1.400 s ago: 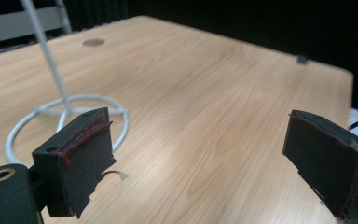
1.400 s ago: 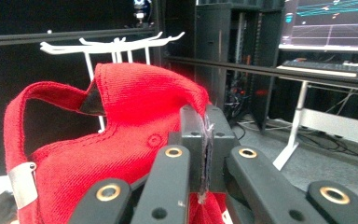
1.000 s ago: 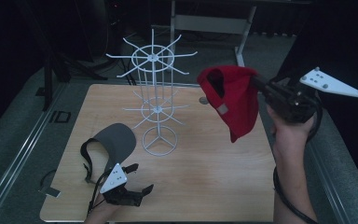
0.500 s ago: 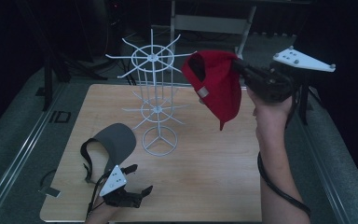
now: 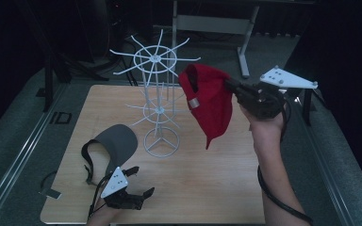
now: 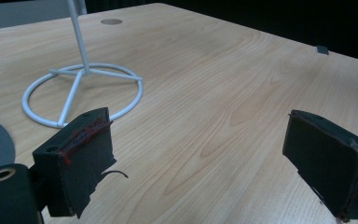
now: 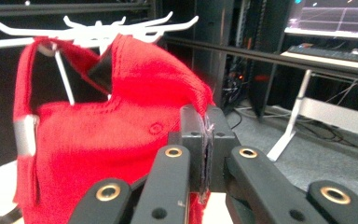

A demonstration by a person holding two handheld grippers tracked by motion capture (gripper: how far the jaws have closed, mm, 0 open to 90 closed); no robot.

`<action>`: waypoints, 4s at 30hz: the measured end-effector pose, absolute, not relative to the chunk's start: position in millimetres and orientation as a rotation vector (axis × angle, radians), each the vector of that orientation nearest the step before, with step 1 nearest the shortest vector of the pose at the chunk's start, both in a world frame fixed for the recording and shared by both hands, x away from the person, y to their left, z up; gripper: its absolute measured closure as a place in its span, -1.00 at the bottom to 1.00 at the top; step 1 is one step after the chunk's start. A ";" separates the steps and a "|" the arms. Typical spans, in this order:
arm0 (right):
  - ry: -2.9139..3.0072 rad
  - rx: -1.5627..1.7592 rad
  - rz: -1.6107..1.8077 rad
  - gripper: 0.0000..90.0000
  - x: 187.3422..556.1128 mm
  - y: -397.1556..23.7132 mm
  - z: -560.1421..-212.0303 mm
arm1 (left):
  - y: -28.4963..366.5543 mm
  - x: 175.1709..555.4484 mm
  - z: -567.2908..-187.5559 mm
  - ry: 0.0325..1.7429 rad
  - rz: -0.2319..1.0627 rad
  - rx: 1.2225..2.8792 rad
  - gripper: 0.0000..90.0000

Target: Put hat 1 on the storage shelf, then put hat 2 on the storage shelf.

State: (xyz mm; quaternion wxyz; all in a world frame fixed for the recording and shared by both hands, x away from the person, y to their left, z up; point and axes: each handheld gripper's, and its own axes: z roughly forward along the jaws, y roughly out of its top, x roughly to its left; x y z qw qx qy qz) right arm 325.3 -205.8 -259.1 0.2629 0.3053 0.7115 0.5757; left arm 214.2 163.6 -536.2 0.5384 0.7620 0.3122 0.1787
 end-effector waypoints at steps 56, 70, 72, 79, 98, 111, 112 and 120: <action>2.064 1.120 1.434 -0.41 300.9 -306.0 -420.9 | 165.5 214.2 -545.9 0.780 0.429 1.818 -0.80; 2.099 1.260 1.432 -0.63 295.0 -338.1 -485.4 | 168.7 214.5 -548.0 0.800 0.421 1.814 -0.80; 2.087 1.286 1.428 -0.58 292.7 -344.5 -494.7 | 168.7 214.6 -548.7 0.805 0.421 1.818 -0.80; 2.054 1.378 1.309 -0.57 286.8 -361.2 -520.4 | 166.6 214.4 -550.6 0.807 0.422 1.834 -0.80; 1.828 1.408 1.061 -0.59 273.5 -370.8 -553.8 | 176.2 216.8 -548.1 0.873 0.411 1.846 -0.80; 1.832 1.435 1.055 -0.59 273.7 -371.4 -554.5 | 201.6 206.1 -541.5 0.893 0.415 1.864 -0.76; 1.833 1.434 1.056 -0.59 273.6 -371.4 -554.5 | 205.3 205.2 -541.3 0.895 0.414 1.862 -0.75; 1.840 1.418 1.051 -0.59 272.9 -370.0 -554.5 | 236.8 199.7 -541.3 0.981 0.471 1.846 -0.68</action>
